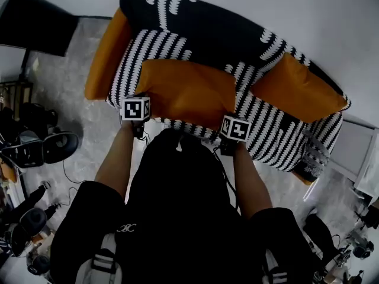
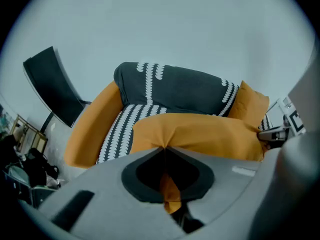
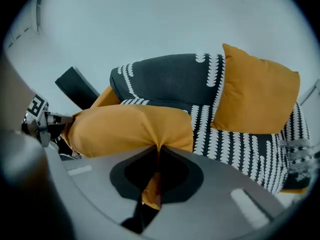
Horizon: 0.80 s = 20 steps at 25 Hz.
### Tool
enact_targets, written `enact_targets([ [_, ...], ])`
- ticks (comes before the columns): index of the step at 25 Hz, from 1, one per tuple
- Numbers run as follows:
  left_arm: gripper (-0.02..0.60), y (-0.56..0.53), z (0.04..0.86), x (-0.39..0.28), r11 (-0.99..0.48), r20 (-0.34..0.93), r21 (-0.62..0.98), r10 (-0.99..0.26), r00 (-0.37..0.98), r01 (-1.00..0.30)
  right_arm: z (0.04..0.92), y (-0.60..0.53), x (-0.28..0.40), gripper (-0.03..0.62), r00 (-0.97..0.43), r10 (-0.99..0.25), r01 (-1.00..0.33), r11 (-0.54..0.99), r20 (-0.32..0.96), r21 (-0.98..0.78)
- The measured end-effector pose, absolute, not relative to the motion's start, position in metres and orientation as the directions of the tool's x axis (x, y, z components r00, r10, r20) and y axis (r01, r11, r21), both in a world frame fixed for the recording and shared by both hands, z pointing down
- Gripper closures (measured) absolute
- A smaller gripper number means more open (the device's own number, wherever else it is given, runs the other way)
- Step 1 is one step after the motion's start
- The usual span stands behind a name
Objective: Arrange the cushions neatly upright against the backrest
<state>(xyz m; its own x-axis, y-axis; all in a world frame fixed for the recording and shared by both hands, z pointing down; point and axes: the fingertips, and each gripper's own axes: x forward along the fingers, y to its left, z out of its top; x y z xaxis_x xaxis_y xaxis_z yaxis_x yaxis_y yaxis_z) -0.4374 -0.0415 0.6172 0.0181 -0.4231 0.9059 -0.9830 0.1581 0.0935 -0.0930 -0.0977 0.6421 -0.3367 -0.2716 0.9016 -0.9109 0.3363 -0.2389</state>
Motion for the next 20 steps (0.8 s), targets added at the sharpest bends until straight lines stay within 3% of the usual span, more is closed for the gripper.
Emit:
enact_targets([
  [20,0.563,-0.141,0.615,-0.470,-0.146,0.939,0.172,-0.276,0.207,-0.974,0.620,-0.161,-0.115,0.562,-0.145,-0.236,-0.984,0.138,0.961,-0.115],
])
